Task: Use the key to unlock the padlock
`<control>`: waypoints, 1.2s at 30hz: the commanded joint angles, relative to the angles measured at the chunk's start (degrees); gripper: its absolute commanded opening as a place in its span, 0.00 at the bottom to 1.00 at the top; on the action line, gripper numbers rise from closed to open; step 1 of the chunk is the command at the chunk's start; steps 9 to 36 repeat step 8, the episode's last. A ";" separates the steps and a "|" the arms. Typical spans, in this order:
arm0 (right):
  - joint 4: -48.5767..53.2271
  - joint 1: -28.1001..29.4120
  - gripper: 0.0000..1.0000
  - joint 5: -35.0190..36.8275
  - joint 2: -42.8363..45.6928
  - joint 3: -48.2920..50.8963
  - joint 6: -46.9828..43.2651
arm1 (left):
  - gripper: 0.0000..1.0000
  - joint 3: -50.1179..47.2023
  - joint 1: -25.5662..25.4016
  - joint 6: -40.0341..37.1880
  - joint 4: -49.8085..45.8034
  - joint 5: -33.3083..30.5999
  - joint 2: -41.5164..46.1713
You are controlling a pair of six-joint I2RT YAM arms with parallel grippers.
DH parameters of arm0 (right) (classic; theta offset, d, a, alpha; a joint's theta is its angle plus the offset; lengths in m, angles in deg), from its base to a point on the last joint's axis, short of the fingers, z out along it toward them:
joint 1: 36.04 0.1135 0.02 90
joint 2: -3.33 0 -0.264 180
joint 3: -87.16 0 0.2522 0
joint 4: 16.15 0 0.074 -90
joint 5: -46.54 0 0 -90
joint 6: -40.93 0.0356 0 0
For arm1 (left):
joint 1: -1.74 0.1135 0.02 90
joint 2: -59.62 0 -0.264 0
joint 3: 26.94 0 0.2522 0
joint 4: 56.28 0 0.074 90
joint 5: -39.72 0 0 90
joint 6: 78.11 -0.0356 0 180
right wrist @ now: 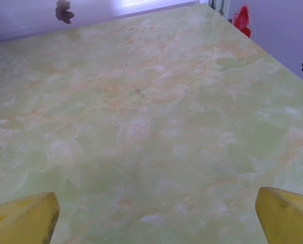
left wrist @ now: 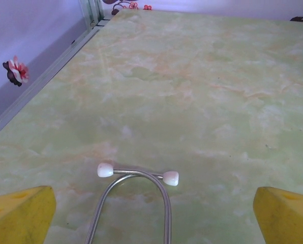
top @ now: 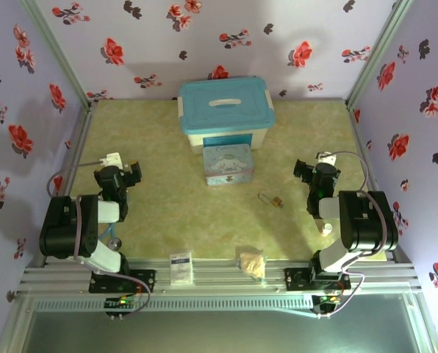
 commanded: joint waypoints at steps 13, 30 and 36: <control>-1.02 0.24 0.99 -2.89 0.13 -0.82 -2.04 | 1.00 0.67 -0.63 -1.98 2.62 -0.72 -0.45; -1.02 0.24 0.99 -2.89 0.13 -0.82 -2.04 | 1.00 0.67 -0.63 -1.98 2.62 -0.72 -0.45; -1.02 0.24 0.99 -2.89 0.13 -0.82 -2.04 | 1.00 0.67 -0.63 -1.98 2.62 -0.72 -0.45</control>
